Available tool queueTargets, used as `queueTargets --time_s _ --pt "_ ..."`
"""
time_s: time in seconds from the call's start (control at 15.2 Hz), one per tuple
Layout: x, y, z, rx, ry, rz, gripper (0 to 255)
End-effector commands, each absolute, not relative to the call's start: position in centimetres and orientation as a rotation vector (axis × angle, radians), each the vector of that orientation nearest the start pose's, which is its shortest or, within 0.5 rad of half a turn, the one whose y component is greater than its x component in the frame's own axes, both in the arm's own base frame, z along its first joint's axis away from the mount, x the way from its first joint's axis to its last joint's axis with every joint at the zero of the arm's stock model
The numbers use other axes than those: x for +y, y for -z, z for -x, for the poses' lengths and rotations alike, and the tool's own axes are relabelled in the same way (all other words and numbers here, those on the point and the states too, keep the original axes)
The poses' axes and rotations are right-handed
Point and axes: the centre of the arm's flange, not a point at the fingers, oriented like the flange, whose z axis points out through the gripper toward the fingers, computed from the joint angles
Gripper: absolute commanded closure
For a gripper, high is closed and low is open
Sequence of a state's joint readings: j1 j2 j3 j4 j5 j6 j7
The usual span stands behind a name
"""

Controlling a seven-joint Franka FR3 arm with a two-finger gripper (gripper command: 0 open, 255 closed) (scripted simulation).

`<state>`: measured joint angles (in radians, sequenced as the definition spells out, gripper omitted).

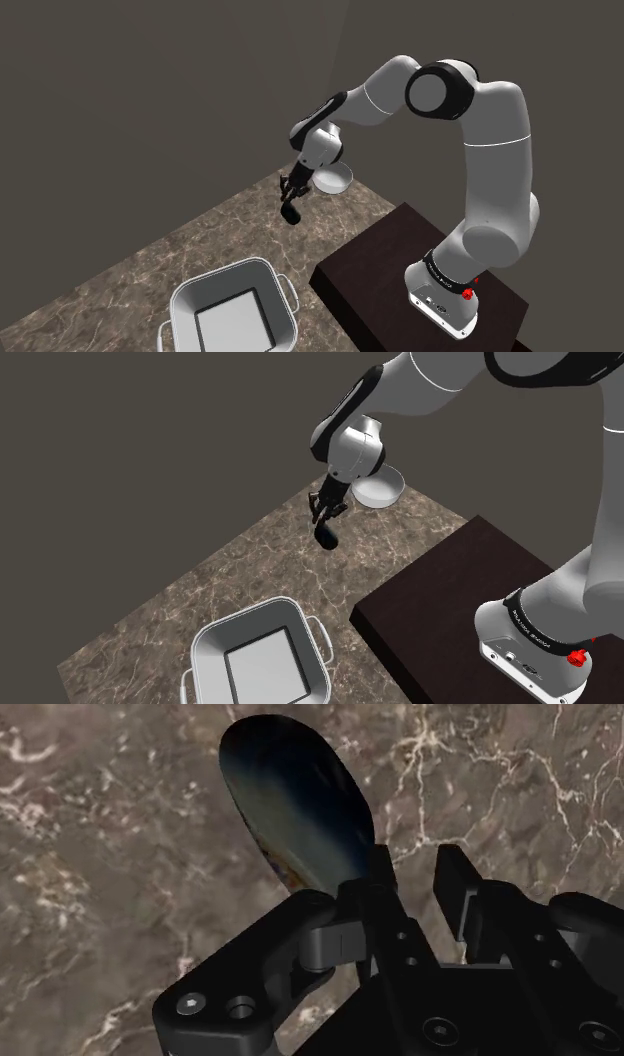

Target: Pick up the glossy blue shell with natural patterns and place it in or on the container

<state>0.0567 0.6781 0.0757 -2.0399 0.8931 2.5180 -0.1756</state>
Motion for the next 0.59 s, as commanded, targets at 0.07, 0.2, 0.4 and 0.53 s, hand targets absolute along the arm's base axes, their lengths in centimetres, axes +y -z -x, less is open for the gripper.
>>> queueTargets --time_s 0.07,0.2,0.4,0.53 --pt "7.3 -7.8 -54.6 0.286 -0.329 2.7 0" --pt "7.5 -7.2 -54.2 -0.017 -0.38 2.773 0" --pt "8.0 -5.8 -53.8 -0.017 -0.38 2.773 0" --pt "8.4 -4.8 -53.5 -0.017 -0.38 2.773 0"
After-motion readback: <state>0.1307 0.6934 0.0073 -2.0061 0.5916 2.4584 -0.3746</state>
